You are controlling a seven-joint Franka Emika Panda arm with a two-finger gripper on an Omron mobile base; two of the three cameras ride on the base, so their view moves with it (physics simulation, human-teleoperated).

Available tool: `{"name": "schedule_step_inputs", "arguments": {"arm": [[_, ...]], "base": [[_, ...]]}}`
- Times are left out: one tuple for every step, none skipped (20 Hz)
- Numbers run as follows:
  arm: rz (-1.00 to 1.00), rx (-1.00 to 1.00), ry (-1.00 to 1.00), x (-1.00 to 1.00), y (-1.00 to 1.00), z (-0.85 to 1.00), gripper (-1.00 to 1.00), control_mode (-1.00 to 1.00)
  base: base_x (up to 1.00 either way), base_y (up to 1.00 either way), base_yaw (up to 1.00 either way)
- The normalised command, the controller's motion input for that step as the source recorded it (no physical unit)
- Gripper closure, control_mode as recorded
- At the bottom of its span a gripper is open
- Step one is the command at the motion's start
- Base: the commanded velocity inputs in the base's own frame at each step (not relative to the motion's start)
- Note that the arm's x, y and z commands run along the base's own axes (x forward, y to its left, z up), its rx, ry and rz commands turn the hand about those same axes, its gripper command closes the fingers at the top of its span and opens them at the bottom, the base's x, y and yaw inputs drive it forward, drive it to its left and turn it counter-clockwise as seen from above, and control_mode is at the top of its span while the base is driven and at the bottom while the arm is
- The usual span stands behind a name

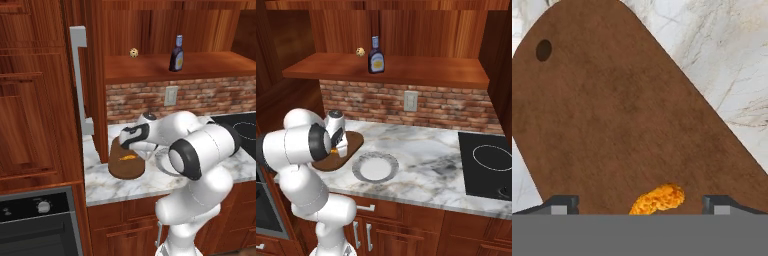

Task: Pick the shrimp from the plate and place it on the cutting board. Then pick the condiment bottle from the cabinet and place it next to the cutting board.

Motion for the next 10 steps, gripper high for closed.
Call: {"name": "schedule_step_inputs", "arguments": {"arm": [[0.00, 0.00, 0.00, 0.00, -0.13, 0.13, -1.00, -1.00], [0.00, 0.00, 0.00, 0.00, -0.08, 0.11, -1.00, -1.00], [0.00, 0.00, 0.00, 0.00, -0.06, 0.11, -1.00, -1.00], [0.00, 0.00, 0.00, 0.00, -0.06, 0.12, -1.00, -1.00], [0.00, 0.00, 0.00, 0.00, -0.05, 0.14, -1.00, -1.00], [0.00, 0.00, 0.00, 0.00, -0.02, 0.17, -1.00, -1.00], [0.00, 0.00, 0.00, 0.00, -0.02, 0.18, -1.00, -1.00], [0.00, 0.00, 0.00, 0.00, -0.03, 0.16, -1.00, -1.00], [0.00, 0.00, 0.00, 0.00, -0.03, 0.16, -1.00, -1.00], [0.00, 0.00, 0.00, 0.00, -0.04, 0.16, -1.00, -1.00]], "base": [[0.00, 0.00, 0.00], [0.00, 0.00, 0.00], [0.00, 0.00, 0.00], [0.00, 0.00, 0.00], [0.00, 0.00, 0.00], [0.00, 0.00, 0.00], [0.00, 0.00, 0.00], [0.00, 0.00, 0.00], [0.00, 0.00, 0.00], [0.00, 0.00, 0.00]]}}
